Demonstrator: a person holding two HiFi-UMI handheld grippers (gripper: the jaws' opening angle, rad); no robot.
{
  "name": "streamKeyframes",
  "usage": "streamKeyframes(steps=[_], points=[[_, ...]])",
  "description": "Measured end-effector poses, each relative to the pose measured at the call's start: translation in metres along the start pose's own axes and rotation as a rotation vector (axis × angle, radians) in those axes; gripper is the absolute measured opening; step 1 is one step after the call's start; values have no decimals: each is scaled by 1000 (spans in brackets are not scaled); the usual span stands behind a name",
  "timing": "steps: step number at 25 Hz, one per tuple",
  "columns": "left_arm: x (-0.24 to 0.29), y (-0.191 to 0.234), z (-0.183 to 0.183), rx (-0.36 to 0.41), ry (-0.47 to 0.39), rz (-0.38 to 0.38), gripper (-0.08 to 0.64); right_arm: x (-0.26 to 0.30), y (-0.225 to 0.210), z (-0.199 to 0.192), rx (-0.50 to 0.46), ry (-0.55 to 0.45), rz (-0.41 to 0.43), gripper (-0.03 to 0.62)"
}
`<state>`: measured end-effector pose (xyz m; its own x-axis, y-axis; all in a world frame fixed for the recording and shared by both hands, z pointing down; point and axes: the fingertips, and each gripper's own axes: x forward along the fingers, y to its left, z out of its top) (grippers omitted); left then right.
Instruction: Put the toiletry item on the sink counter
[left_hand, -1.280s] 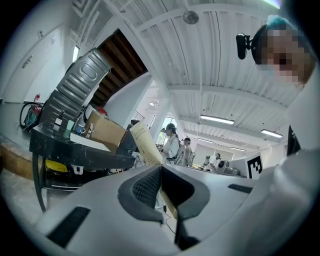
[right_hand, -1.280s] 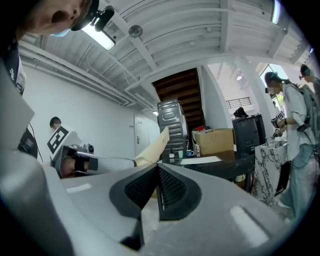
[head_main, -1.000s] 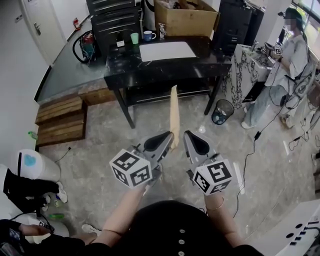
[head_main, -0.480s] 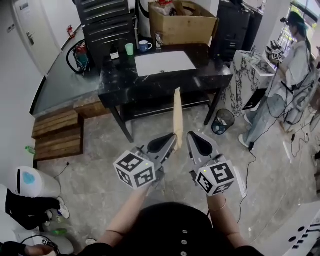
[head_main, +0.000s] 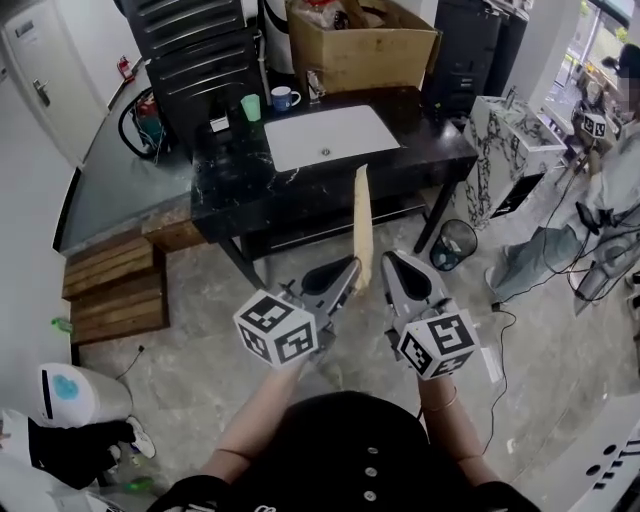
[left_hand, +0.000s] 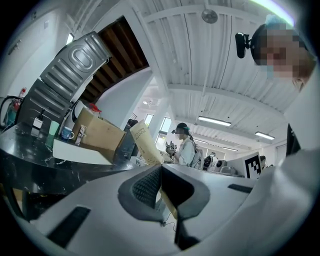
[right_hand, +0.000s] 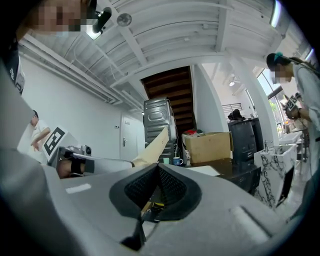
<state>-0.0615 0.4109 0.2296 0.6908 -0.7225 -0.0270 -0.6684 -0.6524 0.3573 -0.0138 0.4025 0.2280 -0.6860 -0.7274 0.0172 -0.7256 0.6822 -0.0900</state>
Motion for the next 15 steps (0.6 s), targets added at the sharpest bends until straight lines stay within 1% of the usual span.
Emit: streamKeyframes(steps=[3, 6, 10, 15], points=[[11, 21, 4, -3, 10, -17, 11, 24, -9, -1, -10, 3, -11, 4], [19, 38, 3, -10, 32, -29, 12, 42, -18, -8, 0, 19, -28, 3], [28, 54, 6, -25, 37, -34, 12, 56, -29, -13, 13, 35, -43, 3], [40, 71, 10, -41, 41, -33, 11, 74, -38, -15, 8, 55, -41, 3]])
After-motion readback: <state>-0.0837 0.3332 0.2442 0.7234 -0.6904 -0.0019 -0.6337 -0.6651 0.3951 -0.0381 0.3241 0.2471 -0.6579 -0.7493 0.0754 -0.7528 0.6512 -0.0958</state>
